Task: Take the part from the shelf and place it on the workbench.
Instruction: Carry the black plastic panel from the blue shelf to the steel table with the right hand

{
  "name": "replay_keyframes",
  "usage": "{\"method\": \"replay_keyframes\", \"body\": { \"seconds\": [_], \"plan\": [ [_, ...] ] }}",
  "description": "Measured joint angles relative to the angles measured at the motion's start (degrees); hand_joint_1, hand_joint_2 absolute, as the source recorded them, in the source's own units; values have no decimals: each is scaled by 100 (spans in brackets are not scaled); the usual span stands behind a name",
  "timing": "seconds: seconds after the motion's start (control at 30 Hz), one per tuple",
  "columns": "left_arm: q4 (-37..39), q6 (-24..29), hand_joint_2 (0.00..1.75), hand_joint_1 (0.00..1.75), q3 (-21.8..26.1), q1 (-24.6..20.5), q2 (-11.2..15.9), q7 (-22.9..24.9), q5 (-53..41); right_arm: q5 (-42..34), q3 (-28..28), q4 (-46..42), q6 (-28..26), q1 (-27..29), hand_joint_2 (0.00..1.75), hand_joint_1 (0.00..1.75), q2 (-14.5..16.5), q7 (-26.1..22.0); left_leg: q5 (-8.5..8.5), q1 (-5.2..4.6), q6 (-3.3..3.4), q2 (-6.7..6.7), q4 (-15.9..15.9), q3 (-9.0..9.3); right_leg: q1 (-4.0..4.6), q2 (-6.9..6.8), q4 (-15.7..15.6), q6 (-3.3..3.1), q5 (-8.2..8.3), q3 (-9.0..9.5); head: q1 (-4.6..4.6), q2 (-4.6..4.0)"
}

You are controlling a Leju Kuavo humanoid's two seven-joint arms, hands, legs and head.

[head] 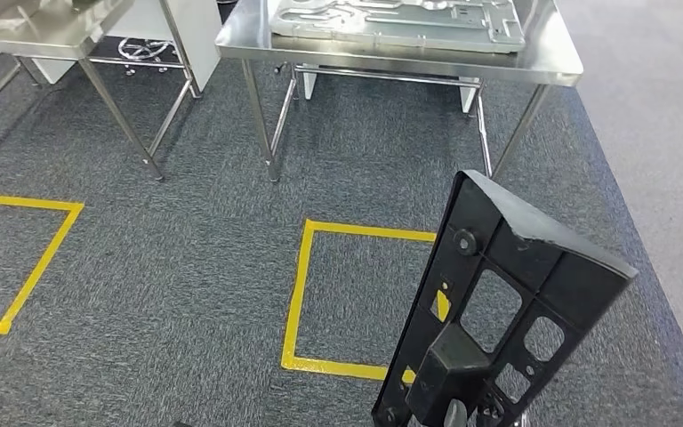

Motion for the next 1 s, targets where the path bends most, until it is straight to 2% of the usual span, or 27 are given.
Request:
{"method": "replay_keyframes", "body": {
  "seconds": [0.07, 0.1, 0.13, 0.2, 0.23, 0.27, 0.3, 0.33, 0.37, 0.4, 0.43, 0.5, 0.6, 0.63, 0.67, 0.73, 0.77, 0.8, 0.83, 0.87, 0.9, 0.93, 0.97, 1.0],
  "plan": [
    [-1, -1, 0, 0, -2, -6, 0, 3, 1, 4, 3, -5, -13, 7, 175, 175, 0, 2, -44, 3, -63, 18, -19, 56, -22, 29, -74, -70, -39, 63, -11, 1],
    [-2, -2, 0, 0, -4, -9, 0, 4, 2, 6, 5, -6, -20, 9, 175, 175, 0, 3, -103, 5, -84, 16, 86, 37, -34, 33, -114, -109, -55, 119, -21, 1],
    [-2, -4, 0, 0, -5, -12, 0, 5, 4, 9, 12, -8, -25, 8, 175, 175, 1, 4, -209, 8, -99, 9, 319, -59, -45, 32, -149, -145, -76, 181, -31, 1],
    [-2, -13, 0, 0, -9, -9, 1, 8, 24, 18, 33, -2, -37, 7, 175, 175, 1, 17, -479, 8, -111, -3, 1101, -500, -26, 23, -167, -205, -150, 284, -51, 0],
    [-2, -19, 0, 0, -11, -4, 2, 9, 35, 21, 43, 3, -43, 7, 175, 175, 1, 23, -550, 7, -115, -3, 1457, -747, -13, 31, -165, -222, -195, 334, -55, 0],
    [-2, -23, 0, 0, -14, 7, 3, 13, 46, 26, 50, 9, -56, 9, 175, 175, 0, 30, -511, 7, -116, -4, 1654, -928, -1, 45, -164, -232, -243, 393, -58, 0],
    [-1, -27, 0, 0, -17, 18, 4, 17, 54, 30, 54, 14, -71, 10, 175, 175, 0, 33, -353, 6, -110, -4, 1632, -1008, 9, 65, -162, -233, -294, 462, -60, 1],
    [-1, -28, 0, 0, -22, 27, 8, 21, 60, 34, 57, 19, -91, 10, 175, 175, 0, 38, -86, 5, -96, -5, 1396, -987, 15, 84, -159, -226, -350, 542, -62, 1],
    [0, -28, 0, 0, -27, 34, 11, 24, 63, 39, 60, 25, -115, 11, 175, 175, -1, 45, 195, 0, -74, -6, 1058, -905, 18, 97, -155, -212, -413, 621, -65, 1],
    [2, -28, 0, 0, -32, 38, 18, 27, 68, 42, 63, 33, -142, 7, 175, 175, -2, 52, 394, -17, -51, -10, 760, -820, 29, 104, -144, -188, -473, 681, -61, 0],
    [4, -28, 0, 0, -37, 32, 24, 30, 73, 44, 67, 43, -174, 3, 175, 175, -8, 61, 481, -33, -20, -13, 513, -731, 35, 107, -131, -157, -524, 711, -63, 0],
    [9, -28, 0, 0, -49, 18, 32, 40, 80, 46, 80, 71, -235, -4, 175, 175, -29, 75, 422, -64, 36, -19, 344, -661, 42, 106, -137, -96, -571, 716, -48, -1],
    [9, -29, 0, 0, -67, 15, 30, 47, 83, 48, 99, 104, -286, -10, 175, 175, -57, 85, 379, -24, 118, -24, 209, -561, 40, 88, -84, -14, -648, 724, -27, 0],
    [9, -30, 0, 0, -71, 16, 30, 49, 84, 49, 105, 112, -301, -15, 175, 175, -67, 87, 370, -5, 145, -22, 163, -509, 35, 80, 101, 19, -731, 640, -14, 0],
    [9, -30, 0, 0, -74, 19, 32, 50, 86, 50, 113, 121, -316, -21, 175, 175, -80, 96, 353, 3, 167, -18, 133, -461, 16, 71, 409, 51, -842, 469, -1, 0],
    [9, -35, 0, 0, -76, 11, 41, 51, 90, 52, 129, 154, -350, -28, 175, 175, -118, 123, 295, 8, 188, -18, 115, -390, -30, 63, 1148, 104, -1028, -38, 11, 1],
    [9, -39, 0, 0, -78, 12, 43, 52, 91, 54, 137, 174, -369, -28, 175, 175, -137, 140, 255, 11, 184, -23, 115, -345, -54, 60, 1374, 125, -1001, -249, 10, 1],
    [9, -45, 0, 0, -79, 17, 44, 54, 92, 57, 144, 195, -391, -29, 175, 175, -155, 159, 210, 16, 174, -28, 115, -287, -75, 58, 1398, 140, -857, -363, 11, 0],
    [9, -53, 0, 0, -81, 21, 44, 56, 92, 64, 152, 216, -422, -32, 175, 175, -169, 182, 162, 24, 160, -34, 115, -215, -92, 54, 1216, 149, -609, -369, 11, 0],
    [9, -59, 0, 0, -83, 24, 44, 58, 92, 79, 162, 235, -476, -36, 175, 175, -179, 224, 109, 34, 139, -39, 114, -145, -103, 45, 870, 152, -312, -289, 13, -1],
    [9, -64, 0, 0, -84, 23, 45, 59, 91, 111, 170, 260, -570, -49, 175, 175, -186, 304, 59, 35, 109, -43, 108, -85, -100, 35, 550, 148, -103, -189, 18, -1],
    [9, -68, 0, 0, -85, 16, 46, 60, 90, 146, 176, 281, -665, -71, 175, 175, -190, 383, 15, 33, 72, -46, 103, -48, -86, 26, 269, 128, 3, -91, 24, -1],
    [9, -74, 0, 0, -90, 9, 49, 62, 85, 217, 175, 307, -851, -100, 175, 175, -190, 529, -13, 28, 34, -46, 89, -31, -68, 19, 110, 103, 22, -35, 29, -2],
    [9, -84, 0, 0, -100, 2, 54, 67, 72, 319, 167, 333, -1090, -142, 175, 175, -189, 694, -28, 21, -6, -41, 61, -18, -46, 22, 72, 70, -33, -15, 28, -1]
  ]
}}
